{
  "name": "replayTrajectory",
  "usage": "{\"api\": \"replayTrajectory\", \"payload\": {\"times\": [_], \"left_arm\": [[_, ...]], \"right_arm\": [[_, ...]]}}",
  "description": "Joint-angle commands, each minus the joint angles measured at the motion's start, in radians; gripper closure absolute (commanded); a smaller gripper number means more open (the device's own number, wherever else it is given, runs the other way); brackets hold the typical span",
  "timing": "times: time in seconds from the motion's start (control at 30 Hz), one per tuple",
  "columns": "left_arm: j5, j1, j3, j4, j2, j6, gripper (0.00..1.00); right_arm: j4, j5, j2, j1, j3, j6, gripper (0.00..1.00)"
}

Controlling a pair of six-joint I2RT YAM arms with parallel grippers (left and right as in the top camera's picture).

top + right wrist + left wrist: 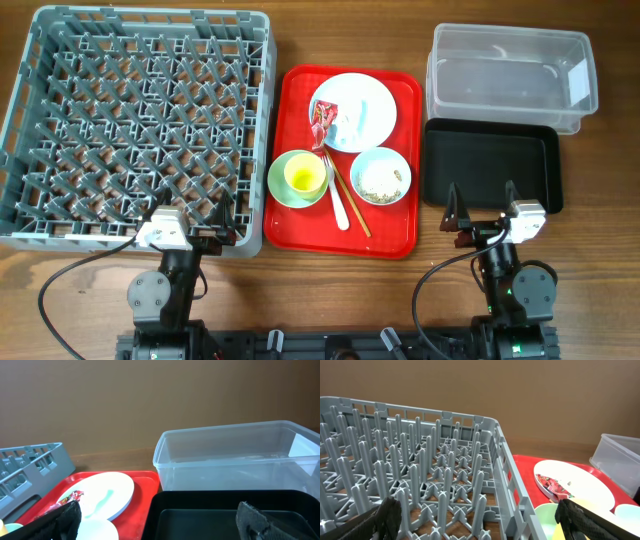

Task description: Sort waste into correct bins and load items into the dishwasher rack

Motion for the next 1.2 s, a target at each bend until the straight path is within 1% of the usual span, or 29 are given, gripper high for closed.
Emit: {"api": "replayTrajectory", "payload": {"times": [0.0,0.23,0.3,0.37,0.47,0.57,0.63,0.67,0.7,0.77,0.83,0.87,0.93,0.97,1.0,1.03,1.1,1.17], "left_arm": [[-0.005,-0.005,-0.003,-0.008,-0.006,0.001,0.00],[-0.006,-0.005,-0.002,0.002,-0.006,-0.004,0.00],[-0.033,-0.005,0.011,-0.006,-0.003,-0.045,0.00],[-0.046,-0.005,0.063,-0.039,0.022,-0.056,0.00],[-0.046,-0.005,0.177,-0.147,0.108,-0.063,0.00],[-0.046,-0.005,0.348,-0.276,0.261,-0.078,0.00],[-0.046,-0.005,0.469,-0.383,0.384,-0.078,0.00],[-0.045,-0.005,0.519,-0.429,0.442,-0.078,0.00],[-0.041,-0.005,0.596,-0.503,0.527,-0.078,0.00],[-0.038,-0.005,0.675,-0.583,0.608,-0.078,0.00],[-0.034,-0.005,0.762,-0.664,0.695,-0.078,0.00],[-0.034,-0.005,0.789,-0.686,0.719,-0.078,0.00],[-0.034,-0.005,0.811,-0.702,0.736,-0.078,0.00],[-0.034,-0.005,0.811,-0.701,0.735,-0.078,0.00],[-0.034,-0.005,0.811,-0.701,0.735,-0.078,0.00],[-0.034,-0.005,0.811,-0.701,0.735,-0.078,0.00],[-0.034,-0.005,0.811,-0.701,0.735,-0.078,0.00],[-0.034,-0.005,0.811,-0.700,0.735,-0.078,0.00]], "right_arm": [[0.006,-0.006,-0.002,-0.001,-0.001,-0.017,0.00],[0.005,-0.013,-0.002,-0.001,-0.001,-0.014,0.00],[0.004,-0.012,-0.002,-0.001,0.001,-0.003,0.00],[-0.019,-0.013,0.003,-0.001,0.028,0.022,0.00],[-0.070,-0.013,0.056,-0.001,0.101,0.032,0.00],[-0.122,-0.054,0.190,-0.001,0.223,0.032,0.00],[-0.161,-0.090,0.323,-0.001,0.321,0.032,0.00],[-0.186,-0.100,0.399,-0.001,0.378,0.032,0.00],[-0.221,-0.130,0.516,-0.001,0.464,0.032,0.00],[-0.280,-0.170,0.658,-0.001,0.581,0.031,0.00],[-0.377,-0.220,0.835,-0.001,0.738,0.031,0.00],[-0.436,-0.224,0.912,-0.001,0.817,0.029,0.00],[-0.599,-0.224,1.088,0.000,1.014,-0.036,0.00],[-0.676,-0.224,1.171,0.000,1.115,-0.093,0.00],[-0.717,-0.230,1.240,0.000,1.199,-0.097,0.00],[-0.708,-0.271,1.269,0.000,1.228,-0.095,0.00],[-0.664,-0.437,1.292,0.000,1.230,-0.058,0.00],[-0.604,-0.449,1.315,0.012,1.230,-0.039,0.00]]}}
